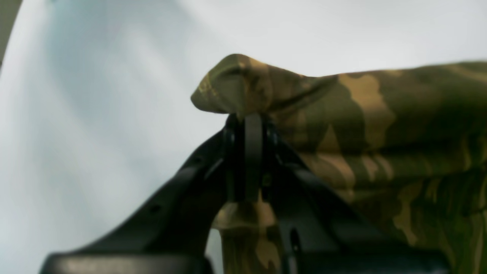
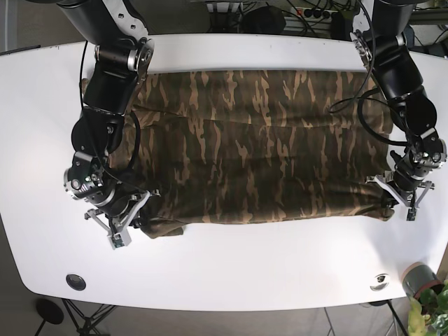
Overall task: Fold the T-shirt properly
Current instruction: 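Lift the hem with both grippers and fold it over toward the collar, then lay the folded hem down and smooth the fold with both grippers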
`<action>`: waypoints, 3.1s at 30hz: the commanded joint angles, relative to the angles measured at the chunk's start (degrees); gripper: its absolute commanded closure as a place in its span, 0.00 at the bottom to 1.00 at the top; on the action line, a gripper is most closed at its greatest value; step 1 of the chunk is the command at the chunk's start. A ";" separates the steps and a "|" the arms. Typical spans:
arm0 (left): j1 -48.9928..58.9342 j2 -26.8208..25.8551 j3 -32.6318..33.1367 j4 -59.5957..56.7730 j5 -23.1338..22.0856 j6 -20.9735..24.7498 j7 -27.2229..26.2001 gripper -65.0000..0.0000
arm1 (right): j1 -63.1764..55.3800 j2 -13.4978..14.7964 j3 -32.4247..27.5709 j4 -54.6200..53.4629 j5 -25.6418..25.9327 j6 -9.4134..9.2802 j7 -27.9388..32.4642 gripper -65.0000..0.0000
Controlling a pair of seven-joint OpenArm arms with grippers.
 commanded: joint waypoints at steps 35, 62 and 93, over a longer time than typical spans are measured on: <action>18.99 -0.38 -4.07 16.07 0.12 -6.50 3.37 1.00 | -31.06 -7.17 2.43 37.19 3.96 -0.27 -9.61 0.97; 24.44 -3.19 -3.98 15.98 0.38 -6.50 3.37 1.00 | -39.68 -7.17 8.41 36.58 10.03 -0.45 -9.70 0.92; 24.00 -0.82 -2.75 23.19 0.12 -6.50 7.24 0.50 | -22.01 -5.06 9.99 27.44 15.92 -6.25 -19.02 0.17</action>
